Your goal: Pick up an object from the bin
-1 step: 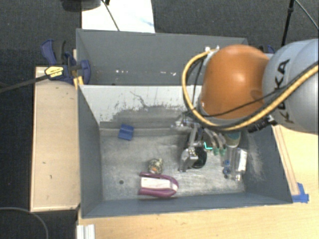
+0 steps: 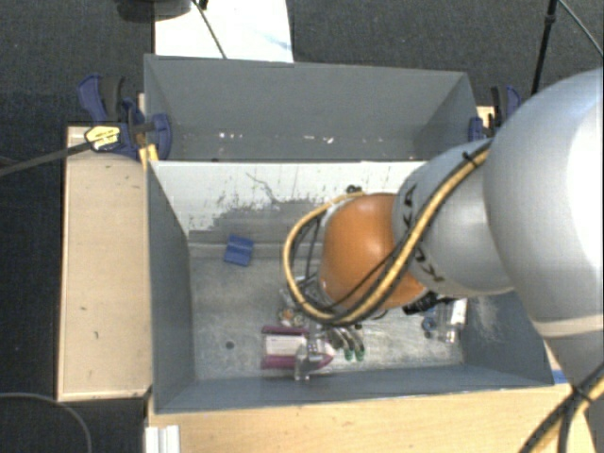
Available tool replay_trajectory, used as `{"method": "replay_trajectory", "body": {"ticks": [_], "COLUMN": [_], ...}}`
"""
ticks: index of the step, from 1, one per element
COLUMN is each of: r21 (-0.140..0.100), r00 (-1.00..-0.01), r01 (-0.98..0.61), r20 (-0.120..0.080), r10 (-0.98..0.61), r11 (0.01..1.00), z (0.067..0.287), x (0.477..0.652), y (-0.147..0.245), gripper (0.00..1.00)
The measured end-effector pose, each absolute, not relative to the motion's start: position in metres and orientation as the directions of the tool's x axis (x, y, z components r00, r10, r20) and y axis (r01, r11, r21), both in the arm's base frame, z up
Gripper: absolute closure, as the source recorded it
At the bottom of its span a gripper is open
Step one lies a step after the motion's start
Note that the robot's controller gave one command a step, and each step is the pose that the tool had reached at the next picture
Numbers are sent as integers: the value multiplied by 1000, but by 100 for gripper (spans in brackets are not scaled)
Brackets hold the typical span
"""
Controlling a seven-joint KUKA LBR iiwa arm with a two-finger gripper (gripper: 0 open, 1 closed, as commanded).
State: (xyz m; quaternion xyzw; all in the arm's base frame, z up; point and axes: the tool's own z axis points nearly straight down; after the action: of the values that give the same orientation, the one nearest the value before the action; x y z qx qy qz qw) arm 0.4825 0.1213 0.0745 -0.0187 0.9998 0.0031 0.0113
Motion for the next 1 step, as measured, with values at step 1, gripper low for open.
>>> {"method": "replay_trajectory", "body": {"ticks": [1], "r21": [1], "r00": [-992], "r01": [-126], "r20": [-5], "r10": [-126], "r11": [992], "z": [101], "x": [480], "y": [128], "gripper": [0]}}
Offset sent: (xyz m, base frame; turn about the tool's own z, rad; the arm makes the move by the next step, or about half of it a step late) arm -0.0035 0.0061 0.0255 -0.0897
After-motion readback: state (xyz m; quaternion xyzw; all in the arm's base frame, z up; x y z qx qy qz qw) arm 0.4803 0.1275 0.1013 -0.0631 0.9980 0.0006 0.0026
